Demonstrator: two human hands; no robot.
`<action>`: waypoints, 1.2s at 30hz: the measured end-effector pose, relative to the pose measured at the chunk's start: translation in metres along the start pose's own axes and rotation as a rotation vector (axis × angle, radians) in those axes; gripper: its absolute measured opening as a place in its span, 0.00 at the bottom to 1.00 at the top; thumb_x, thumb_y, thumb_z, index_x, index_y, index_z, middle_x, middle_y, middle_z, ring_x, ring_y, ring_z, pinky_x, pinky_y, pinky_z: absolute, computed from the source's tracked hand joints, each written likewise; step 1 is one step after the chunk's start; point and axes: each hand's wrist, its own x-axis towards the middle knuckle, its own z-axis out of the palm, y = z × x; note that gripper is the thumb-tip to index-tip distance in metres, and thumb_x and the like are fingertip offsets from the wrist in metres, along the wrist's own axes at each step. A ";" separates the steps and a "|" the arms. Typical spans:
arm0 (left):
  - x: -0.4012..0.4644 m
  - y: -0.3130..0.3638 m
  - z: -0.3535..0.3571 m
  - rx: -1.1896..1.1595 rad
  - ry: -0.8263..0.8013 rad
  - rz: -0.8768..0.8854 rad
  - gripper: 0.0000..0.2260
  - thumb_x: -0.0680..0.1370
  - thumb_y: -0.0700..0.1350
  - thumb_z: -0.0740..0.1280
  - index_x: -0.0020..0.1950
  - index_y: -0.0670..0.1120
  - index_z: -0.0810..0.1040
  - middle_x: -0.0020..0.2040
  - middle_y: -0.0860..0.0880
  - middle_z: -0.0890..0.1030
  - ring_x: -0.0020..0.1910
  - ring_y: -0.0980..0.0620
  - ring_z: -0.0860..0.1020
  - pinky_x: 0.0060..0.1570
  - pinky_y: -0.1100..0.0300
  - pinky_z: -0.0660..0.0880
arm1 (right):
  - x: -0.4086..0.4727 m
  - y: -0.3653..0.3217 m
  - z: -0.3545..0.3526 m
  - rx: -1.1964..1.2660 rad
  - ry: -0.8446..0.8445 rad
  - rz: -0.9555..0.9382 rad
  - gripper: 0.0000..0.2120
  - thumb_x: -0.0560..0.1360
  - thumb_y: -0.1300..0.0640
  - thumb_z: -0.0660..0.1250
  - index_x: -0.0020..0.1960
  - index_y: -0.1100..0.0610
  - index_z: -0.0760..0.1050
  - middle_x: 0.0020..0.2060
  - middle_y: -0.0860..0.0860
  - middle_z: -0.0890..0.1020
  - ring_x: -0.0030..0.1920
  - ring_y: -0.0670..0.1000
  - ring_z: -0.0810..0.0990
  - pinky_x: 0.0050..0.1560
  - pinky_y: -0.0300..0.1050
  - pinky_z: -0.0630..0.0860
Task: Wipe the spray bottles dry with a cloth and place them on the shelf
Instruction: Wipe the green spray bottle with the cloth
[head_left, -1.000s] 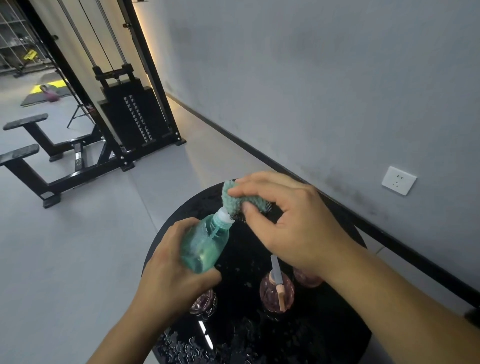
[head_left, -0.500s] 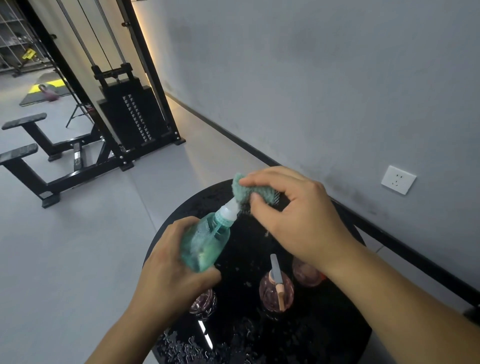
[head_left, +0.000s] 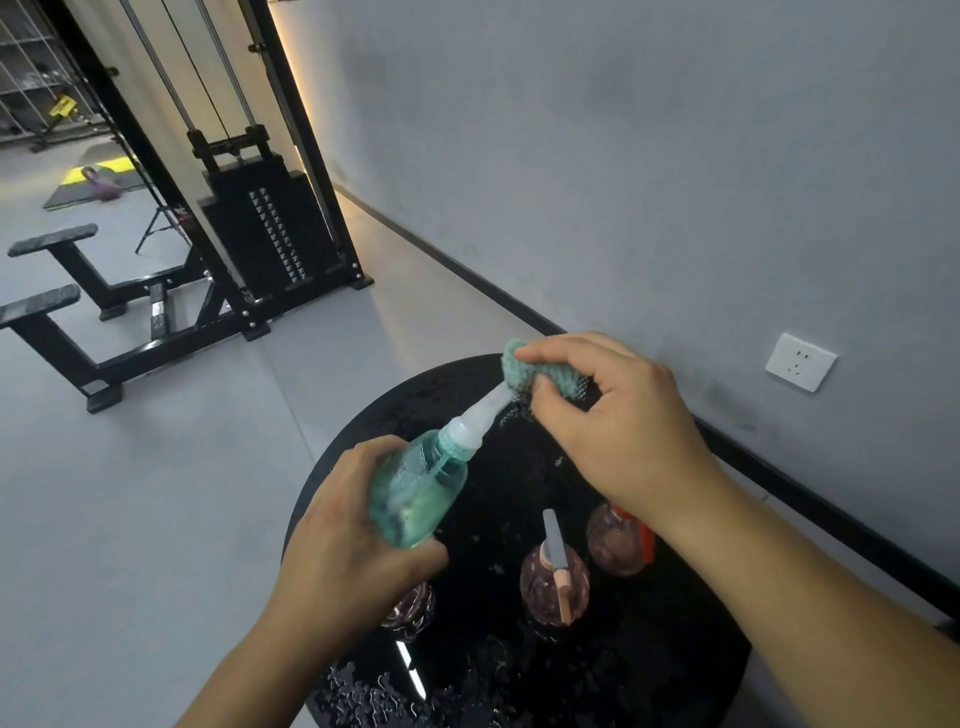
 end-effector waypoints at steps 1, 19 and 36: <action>0.000 0.000 0.000 -0.003 -0.009 0.001 0.35 0.59 0.55 0.75 0.62 0.71 0.67 0.56 0.63 0.79 0.47 0.56 0.81 0.42 0.56 0.77 | 0.001 0.005 0.000 -0.012 0.012 0.024 0.13 0.78 0.61 0.70 0.60 0.50 0.84 0.55 0.39 0.83 0.55 0.37 0.81 0.57 0.33 0.78; 0.008 0.011 0.004 -0.593 -0.051 -0.180 0.30 0.64 0.43 0.78 0.62 0.65 0.81 0.55 0.53 0.88 0.51 0.49 0.89 0.52 0.53 0.85 | -0.003 0.018 -0.001 0.000 0.077 0.133 0.13 0.78 0.59 0.71 0.58 0.45 0.84 0.53 0.35 0.83 0.53 0.36 0.80 0.54 0.28 0.76; 0.010 0.018 0.010 -0.993 -0.103 -0.295 0.37 0.60 0.49 0.83 0.68 0.47 0.78 0.58 0.39 0.86 0.52 0.39 0.87 0.49 0.49 0.84 | -0.007 0.016 0.003 0.009 0.038 0.161 0.12 0.79 0.58 0.71 0.58 0.45 0.85 0.53 0.38 0.84 0.43 0.33 0.80 0.44 0.24 0.73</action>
